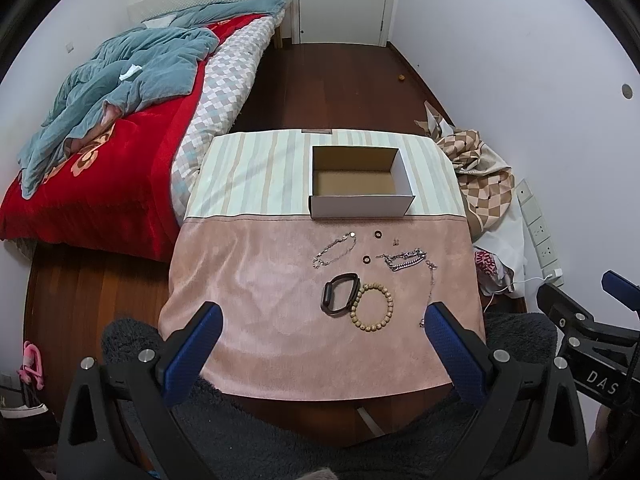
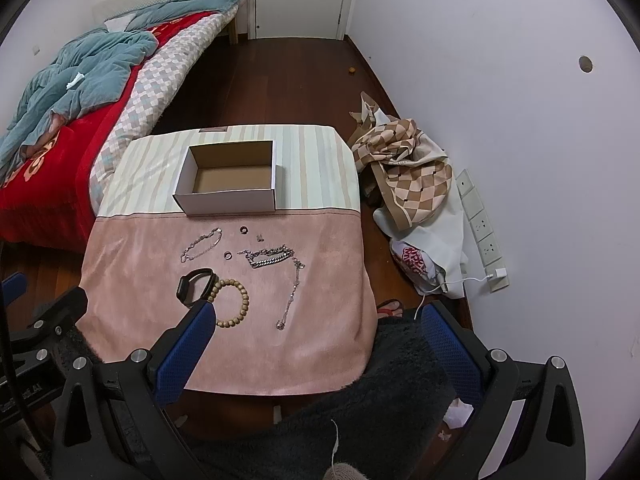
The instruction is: Organize jewelry
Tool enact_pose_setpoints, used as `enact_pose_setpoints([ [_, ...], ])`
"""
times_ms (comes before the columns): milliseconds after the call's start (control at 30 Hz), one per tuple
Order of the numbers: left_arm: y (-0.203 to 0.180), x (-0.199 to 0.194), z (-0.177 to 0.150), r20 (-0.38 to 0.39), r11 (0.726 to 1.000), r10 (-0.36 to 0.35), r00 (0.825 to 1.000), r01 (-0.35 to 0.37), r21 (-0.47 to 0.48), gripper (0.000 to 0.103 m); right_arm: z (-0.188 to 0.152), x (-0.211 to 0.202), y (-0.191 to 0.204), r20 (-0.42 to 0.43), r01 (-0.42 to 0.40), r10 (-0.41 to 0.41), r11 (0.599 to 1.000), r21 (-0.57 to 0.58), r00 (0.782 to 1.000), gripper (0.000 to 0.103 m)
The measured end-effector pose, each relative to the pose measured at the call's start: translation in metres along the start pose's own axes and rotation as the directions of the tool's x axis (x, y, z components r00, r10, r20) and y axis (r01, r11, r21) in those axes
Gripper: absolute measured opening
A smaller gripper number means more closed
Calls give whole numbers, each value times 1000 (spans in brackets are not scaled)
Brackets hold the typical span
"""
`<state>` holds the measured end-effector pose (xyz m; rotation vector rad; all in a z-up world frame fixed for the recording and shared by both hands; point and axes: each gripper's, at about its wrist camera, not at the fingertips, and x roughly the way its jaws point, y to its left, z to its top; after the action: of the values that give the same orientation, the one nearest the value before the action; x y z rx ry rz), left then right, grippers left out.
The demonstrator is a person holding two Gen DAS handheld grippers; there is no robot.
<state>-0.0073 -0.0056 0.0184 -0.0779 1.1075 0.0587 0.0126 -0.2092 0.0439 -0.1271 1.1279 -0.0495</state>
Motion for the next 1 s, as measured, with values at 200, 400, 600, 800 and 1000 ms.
enact_pose_setpoints([
  [200,0,0,-1,2,1000,1,1000,-1,-1,103,1,-2,-1,4,2,-2,1000,2,1000,103],
  [400,1,6,-1,8,1000,21,1000,-21,-4,103,3,2,-2,8,1,-1,1000,13,1000,103],
  [600,13,68,9,12,985,172,985,-171,-12,103,11,63,3,-46,-44,46,999,31,998,103],
  [800,26,147,-4,-77,958,287,955,-285,36,103,-2,184,37,-218,-100,99,995,4,971,90],
  [1000,35,199,-22,-166,950,311,936,-304,68,103,-27,258,76,-278,-123,106,991,-44,955,72],
])
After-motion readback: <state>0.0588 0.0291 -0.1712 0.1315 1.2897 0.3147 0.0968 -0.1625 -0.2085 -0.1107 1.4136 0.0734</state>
